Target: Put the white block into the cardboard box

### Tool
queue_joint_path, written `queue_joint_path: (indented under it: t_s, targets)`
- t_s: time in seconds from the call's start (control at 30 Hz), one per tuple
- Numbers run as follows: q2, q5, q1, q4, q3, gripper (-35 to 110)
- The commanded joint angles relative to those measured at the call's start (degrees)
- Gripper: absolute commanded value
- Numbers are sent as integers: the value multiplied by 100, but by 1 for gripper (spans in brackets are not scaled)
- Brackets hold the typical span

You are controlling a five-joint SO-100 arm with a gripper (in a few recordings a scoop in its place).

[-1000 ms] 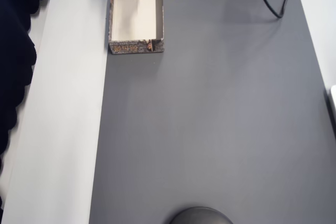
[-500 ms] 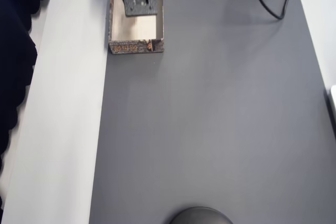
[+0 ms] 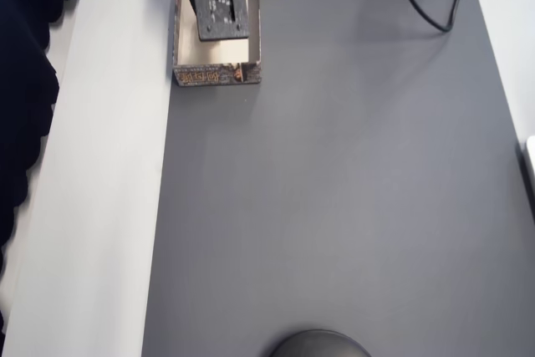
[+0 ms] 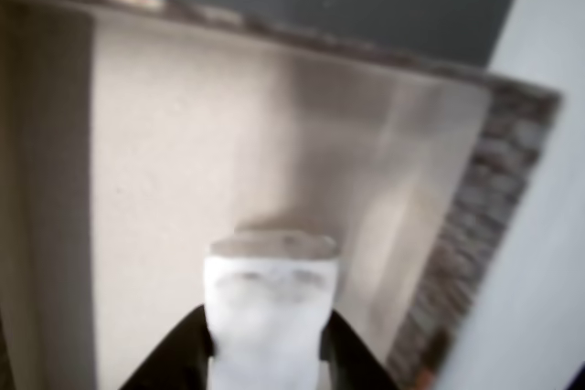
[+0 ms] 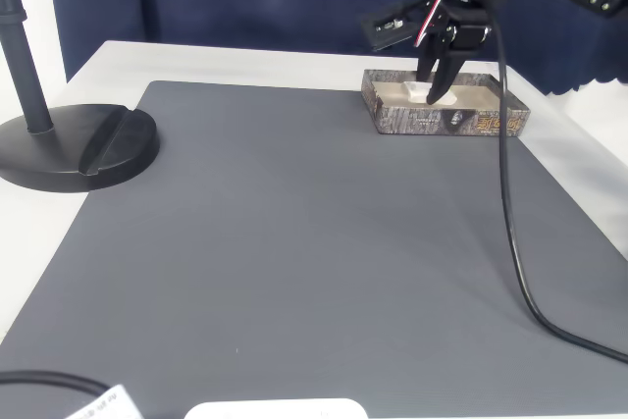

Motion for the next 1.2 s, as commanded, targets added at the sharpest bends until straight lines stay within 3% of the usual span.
queue_joint_path:
  t_s: [0.0,0.3,0.63,1.17]
  targets:
    - [62,-44,-88,-26,-492,3]
    - [-88,-123,-132,-26,-624,6]
    - [0,-246,-114,-79,-615,28]
    - [1063,-501,-220,-88,-668,33]
